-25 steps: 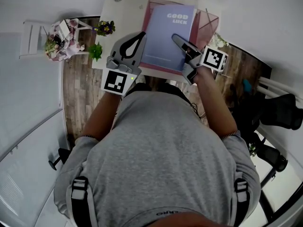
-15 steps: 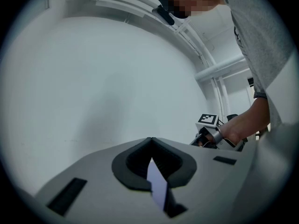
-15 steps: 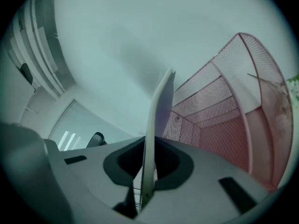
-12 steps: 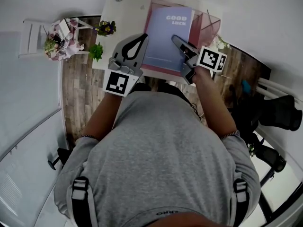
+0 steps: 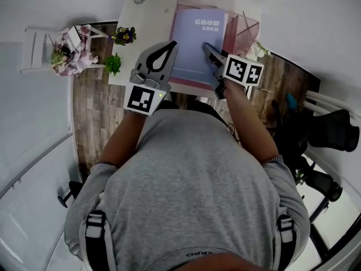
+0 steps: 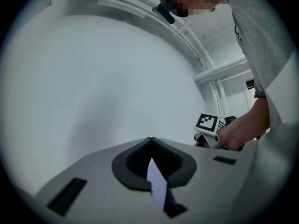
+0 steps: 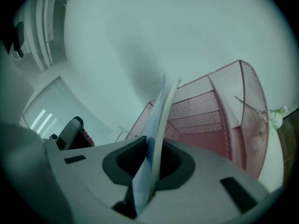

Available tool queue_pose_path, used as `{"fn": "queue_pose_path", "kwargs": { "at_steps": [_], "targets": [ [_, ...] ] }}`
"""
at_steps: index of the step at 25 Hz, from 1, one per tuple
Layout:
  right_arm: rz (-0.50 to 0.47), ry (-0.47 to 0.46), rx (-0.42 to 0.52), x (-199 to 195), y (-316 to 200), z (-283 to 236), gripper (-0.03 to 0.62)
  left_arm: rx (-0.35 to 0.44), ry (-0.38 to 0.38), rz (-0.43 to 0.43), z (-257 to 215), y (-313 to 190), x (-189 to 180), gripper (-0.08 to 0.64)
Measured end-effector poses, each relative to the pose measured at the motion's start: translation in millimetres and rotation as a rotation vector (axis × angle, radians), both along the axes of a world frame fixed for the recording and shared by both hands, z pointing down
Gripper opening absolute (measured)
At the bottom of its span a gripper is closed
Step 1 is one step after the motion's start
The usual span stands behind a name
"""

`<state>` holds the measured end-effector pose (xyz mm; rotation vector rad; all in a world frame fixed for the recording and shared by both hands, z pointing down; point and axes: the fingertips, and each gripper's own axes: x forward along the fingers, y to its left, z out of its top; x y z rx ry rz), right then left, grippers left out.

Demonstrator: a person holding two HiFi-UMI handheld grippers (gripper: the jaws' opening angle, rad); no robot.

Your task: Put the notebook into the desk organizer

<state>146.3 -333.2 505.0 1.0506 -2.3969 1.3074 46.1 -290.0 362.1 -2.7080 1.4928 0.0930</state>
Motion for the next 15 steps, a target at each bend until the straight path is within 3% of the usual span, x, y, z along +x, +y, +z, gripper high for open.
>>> {"fn": "queue_pose_path", "kwargs": {
  "at_steps": [9,15],
  "targets": [
    [0.049,0.122,0.011,2.7,-1.4,11.2,0.052,0.01,0.012,0.036,-3.6,0.7,3.6,0.018],
    [0.058,0.227,0.03,7.2,-2.0,24.8,0.1,0.013,0.014,0.065,-4.3,1.9,5.4,0.018]
  ]
}}
